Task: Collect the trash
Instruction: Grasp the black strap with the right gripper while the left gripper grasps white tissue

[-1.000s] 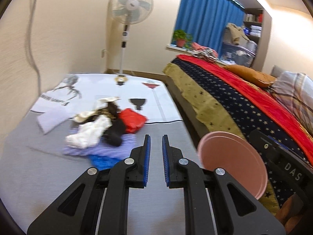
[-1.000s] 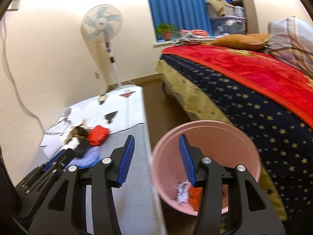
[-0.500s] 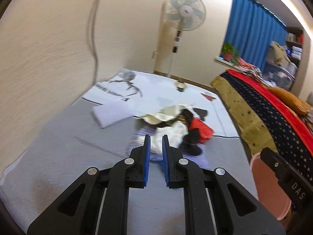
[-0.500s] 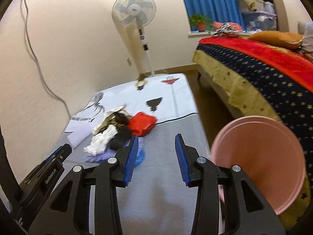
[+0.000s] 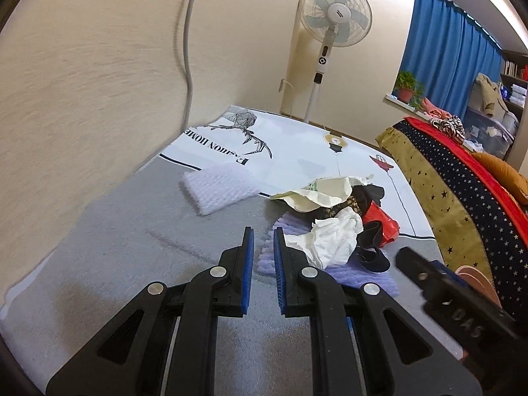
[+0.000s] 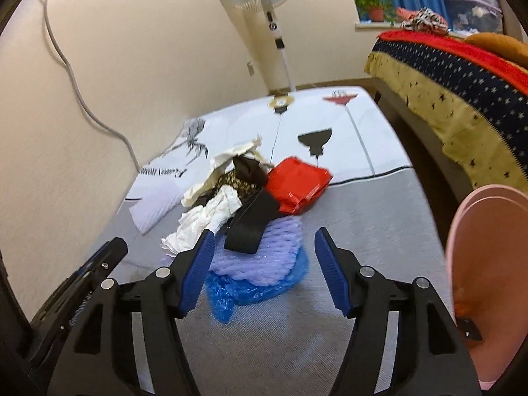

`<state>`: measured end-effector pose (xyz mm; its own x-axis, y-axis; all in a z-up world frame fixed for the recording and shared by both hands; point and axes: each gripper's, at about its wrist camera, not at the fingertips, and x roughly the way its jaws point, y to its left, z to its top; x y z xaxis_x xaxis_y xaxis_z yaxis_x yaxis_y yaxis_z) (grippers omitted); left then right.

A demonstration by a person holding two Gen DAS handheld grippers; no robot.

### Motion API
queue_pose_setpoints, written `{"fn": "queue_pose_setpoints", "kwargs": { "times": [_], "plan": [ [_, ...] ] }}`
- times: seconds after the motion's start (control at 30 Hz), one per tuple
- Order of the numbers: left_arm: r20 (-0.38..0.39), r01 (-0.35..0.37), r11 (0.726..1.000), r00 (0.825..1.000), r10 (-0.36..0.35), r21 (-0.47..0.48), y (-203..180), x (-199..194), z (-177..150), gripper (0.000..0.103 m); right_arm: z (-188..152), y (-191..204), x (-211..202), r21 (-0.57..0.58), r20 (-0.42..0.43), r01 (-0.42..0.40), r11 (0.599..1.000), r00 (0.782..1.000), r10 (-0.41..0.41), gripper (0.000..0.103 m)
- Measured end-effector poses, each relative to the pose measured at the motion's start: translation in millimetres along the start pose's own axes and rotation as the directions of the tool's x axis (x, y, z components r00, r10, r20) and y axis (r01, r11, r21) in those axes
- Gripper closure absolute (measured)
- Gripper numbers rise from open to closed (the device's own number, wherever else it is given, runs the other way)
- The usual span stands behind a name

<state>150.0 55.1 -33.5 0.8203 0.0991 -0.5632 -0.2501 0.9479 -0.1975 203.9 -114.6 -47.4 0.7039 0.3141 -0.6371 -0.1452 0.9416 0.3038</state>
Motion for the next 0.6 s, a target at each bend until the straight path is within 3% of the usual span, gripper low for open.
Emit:
{"fn": "queue_pose_setpoints", "kwargs": {
  "times": [0.1,0.2,0.3,0.37,0.6],
  "plan": [
    [-0.01,0.002,1.0,1.0,-0.003,-0.004,1.4,4.8,0.3,0.091,-0.1,1.0,10.1,-0.003,-0.023,-0.001,1.0,1.0,0.001,0.04],
    [-0.024,0.013,1.0,1.0,-0.014,-0.009,2.2,9.9,0.3,0.091,0.0,3.1,18.4,-0.003,-0.039,-0.014,1.0,0.999,0.014,0.047],
    [-0.034,0.032,0.999,0.999,-0.032,-0.007,1.4,13.3,-0.6,0.091,0.9,6.7,27.2,-0.01,-0.06,-0.028,1.0,0.998,0.027,0.059],
    [-0.04,0.038,0.999,0.998,-0.038,-0.01,1.5,15.7,-0.8,0.091,0.4,7.2,32.5,-0.009,-0.079,-0.043,0.999,0.996,0.042,0.078],
    [-0.04,0.081,0.997,0.996,-0.081,-0.009,-5.9,22.7,2.4,0.09,0.1,-3.2,19.2,-0.037,-0.05,-0.02,0.999,0.999,0.018,0.078]
  ]
}}
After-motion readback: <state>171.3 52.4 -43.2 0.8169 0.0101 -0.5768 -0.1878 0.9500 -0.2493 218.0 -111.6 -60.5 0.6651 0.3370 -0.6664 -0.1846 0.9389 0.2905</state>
